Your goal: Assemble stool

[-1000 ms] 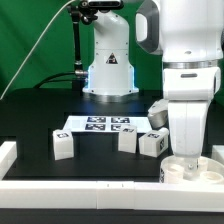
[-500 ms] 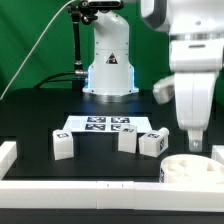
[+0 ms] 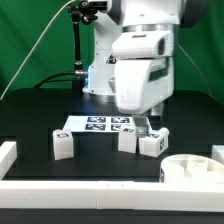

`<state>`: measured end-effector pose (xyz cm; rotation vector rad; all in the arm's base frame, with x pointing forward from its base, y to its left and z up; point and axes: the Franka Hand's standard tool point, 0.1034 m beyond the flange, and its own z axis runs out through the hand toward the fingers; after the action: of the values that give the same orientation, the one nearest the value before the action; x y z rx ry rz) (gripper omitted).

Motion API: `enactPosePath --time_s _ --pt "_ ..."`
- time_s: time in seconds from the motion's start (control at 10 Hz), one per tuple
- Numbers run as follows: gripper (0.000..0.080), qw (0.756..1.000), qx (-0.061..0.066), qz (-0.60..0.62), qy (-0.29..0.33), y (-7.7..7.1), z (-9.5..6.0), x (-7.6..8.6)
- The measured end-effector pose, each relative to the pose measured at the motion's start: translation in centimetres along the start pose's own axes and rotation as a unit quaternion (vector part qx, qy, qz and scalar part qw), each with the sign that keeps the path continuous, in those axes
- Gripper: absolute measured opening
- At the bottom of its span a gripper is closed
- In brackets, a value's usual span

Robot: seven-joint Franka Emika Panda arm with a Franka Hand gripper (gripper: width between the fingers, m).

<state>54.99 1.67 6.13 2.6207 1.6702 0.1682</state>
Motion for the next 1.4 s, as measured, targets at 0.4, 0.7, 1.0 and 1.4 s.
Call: enactPosePath --time_s 0.4,0.7,1.0,1.4 --pt "0.0649 1.0 0.004 0.017 -0.002 -0.11 0.29 -1.07" --pt "0.0649 0.986 0.006 0.164 -0.001 -0.03 0.26 -1.58" --pt "0.0649 0.951 0.008 0.31 -0.003 -0.04 -0.02 -1.66" --pt "0.0649 0.896 0.018 0.444 0.004 -0.19 -0.03 -1.29"
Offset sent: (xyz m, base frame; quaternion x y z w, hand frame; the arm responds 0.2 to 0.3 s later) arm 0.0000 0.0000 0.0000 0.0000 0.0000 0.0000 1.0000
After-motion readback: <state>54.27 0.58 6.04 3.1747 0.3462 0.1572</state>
